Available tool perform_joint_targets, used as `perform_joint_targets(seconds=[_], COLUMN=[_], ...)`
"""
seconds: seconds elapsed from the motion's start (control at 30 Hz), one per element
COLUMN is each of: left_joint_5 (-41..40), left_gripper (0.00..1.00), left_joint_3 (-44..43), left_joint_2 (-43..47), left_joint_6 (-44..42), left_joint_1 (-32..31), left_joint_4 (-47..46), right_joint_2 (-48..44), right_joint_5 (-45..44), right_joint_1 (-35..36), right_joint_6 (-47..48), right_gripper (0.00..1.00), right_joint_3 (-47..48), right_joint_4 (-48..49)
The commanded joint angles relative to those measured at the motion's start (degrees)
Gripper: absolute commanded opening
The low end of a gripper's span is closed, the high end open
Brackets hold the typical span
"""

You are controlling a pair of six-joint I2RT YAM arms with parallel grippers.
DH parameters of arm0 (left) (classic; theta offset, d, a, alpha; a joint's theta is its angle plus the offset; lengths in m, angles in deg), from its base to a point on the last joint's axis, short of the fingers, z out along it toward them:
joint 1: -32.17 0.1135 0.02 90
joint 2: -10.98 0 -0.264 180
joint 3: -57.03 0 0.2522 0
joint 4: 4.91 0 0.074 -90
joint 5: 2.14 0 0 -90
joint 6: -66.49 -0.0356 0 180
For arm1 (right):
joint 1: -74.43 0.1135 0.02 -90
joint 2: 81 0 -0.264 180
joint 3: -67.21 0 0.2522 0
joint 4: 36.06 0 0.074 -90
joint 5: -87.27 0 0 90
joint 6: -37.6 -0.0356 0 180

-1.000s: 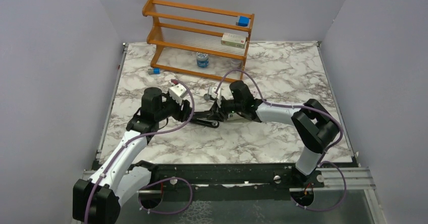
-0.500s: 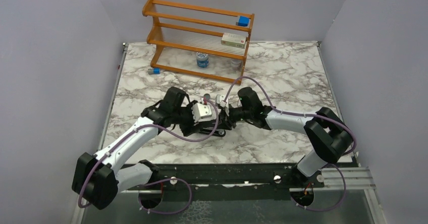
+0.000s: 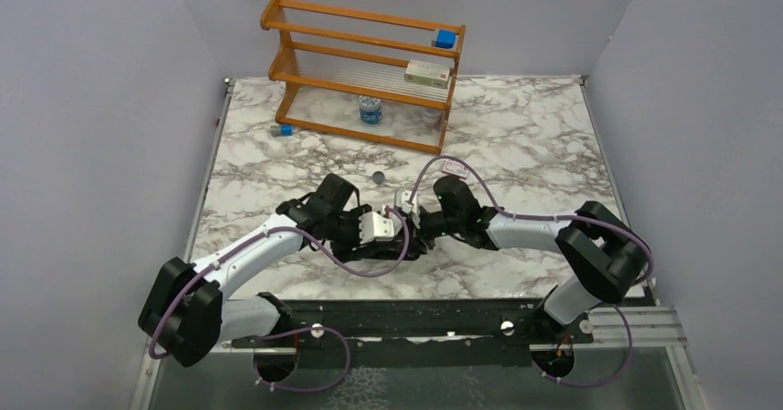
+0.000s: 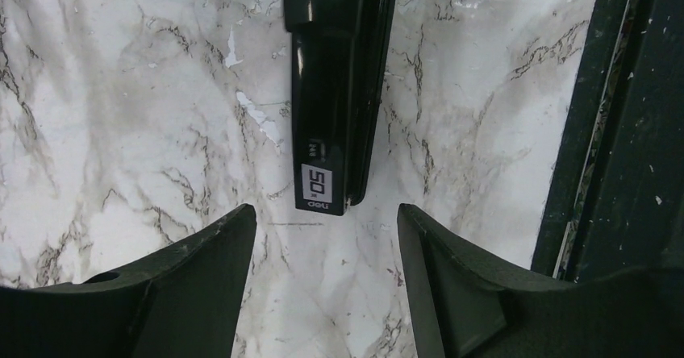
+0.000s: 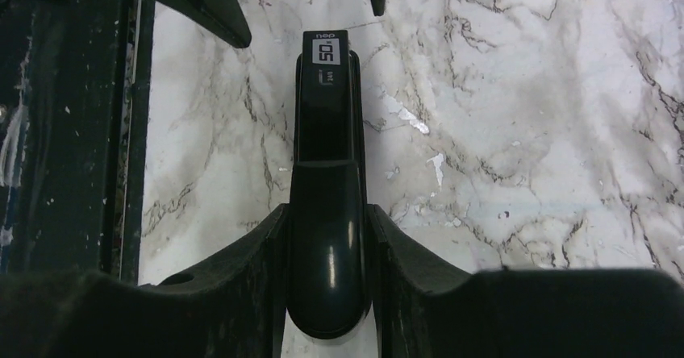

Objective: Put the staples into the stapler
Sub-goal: Move the stapler to the center of the board, then close the stapler at the center of the board.

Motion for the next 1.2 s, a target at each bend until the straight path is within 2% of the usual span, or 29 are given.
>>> perform_joint_targets(seconds=[0.0, 0.07, 0.13, 0.33, 0.67, 0.87, 1.03, 1.17], left_joint_5=[0.14, 0.49, -0.07, 1.93, 6.39, 6.46, 7.72, 3.88], left_gripper=[0.68, 0.68, 0.68, 0.65, 0.51, 0.37, 0.19, 0.04], left_joint_3=[3.48, 4.83, 5.92, 6.91, 5.64, 5.69, 5.48, 5.08], left_joint_2=[0.92, 0.88, 0.35, -2.62, -7.61, -6.86, -6.10, -5.50], left_joint_6=[-1.47, -1.27, -1.08, -1.81, -1.87, -0.05, 0.47, 0.45], left_joint_1=[-0.35, -0.35, -0.35, -0.35, -0.35, -0.38, -0.52, -0.61], left_joint_4=[-8.81, -11.95, -15.30, -20.16, -18.41, -18.32, -16.65, -14.09], right_joint_2=[-4.61, -6.21, -7.39, -10.99, -21.59, -27.00, -31.24, -31.25], right_joint_5=[-1.47, -2.34, -2.65, -5.12, -14.92, -25.16, -32.30, -36.24], right_joint_1=[0.11, 0.14, 0.16, 0.16, 0.16, 0.16, 0.16, 0.12], right_joint_6=[-0.57, -1.23, -1.46, -5.07, -17.33, -26.29, -32.54, -32.55], right_gripper=[0.47, 0.55, 0.58, 0.62, 0.63, 0.60, 0.61, 0.61], right_joint_3=[-2.61, -3.93, -5.46, -9.02, -17.94, -21.45, -23.65, -23.12], right_joint_4=[5.47, 6.85, 8.99, 12.69, 22.81, 26.37, 26.85, 24.98])
